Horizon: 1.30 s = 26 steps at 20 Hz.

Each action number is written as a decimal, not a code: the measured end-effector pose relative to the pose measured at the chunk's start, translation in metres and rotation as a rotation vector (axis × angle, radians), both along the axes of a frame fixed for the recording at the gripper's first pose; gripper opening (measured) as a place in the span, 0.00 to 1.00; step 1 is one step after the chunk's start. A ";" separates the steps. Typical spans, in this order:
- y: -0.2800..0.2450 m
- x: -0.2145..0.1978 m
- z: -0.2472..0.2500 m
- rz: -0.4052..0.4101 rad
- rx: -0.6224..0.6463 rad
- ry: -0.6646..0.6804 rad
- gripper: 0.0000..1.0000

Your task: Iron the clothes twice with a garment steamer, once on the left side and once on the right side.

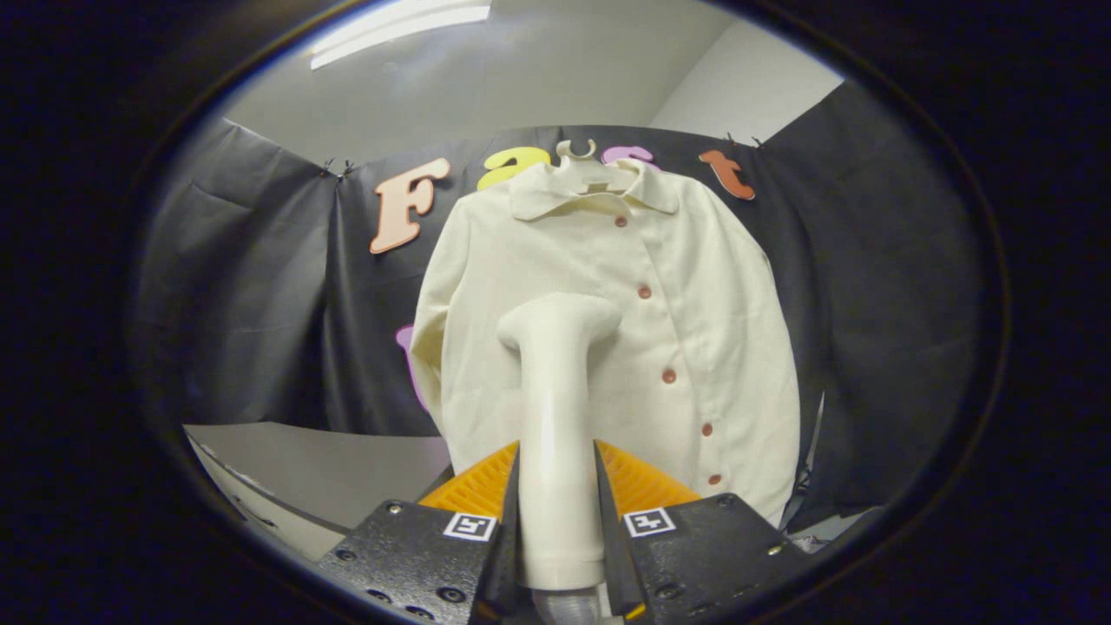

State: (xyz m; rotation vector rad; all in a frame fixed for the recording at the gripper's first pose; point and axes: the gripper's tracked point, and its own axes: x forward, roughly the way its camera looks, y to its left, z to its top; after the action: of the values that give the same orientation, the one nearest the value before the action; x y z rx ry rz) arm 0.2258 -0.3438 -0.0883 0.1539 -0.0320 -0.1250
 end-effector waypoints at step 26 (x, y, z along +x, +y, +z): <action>-0.004 -0.067 -0.160 0.032 0.129 0.200 0.39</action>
State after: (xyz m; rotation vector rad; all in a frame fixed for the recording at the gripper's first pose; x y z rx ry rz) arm 0.1589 -0.3473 -0.2485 0.2696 0.1786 -0.1100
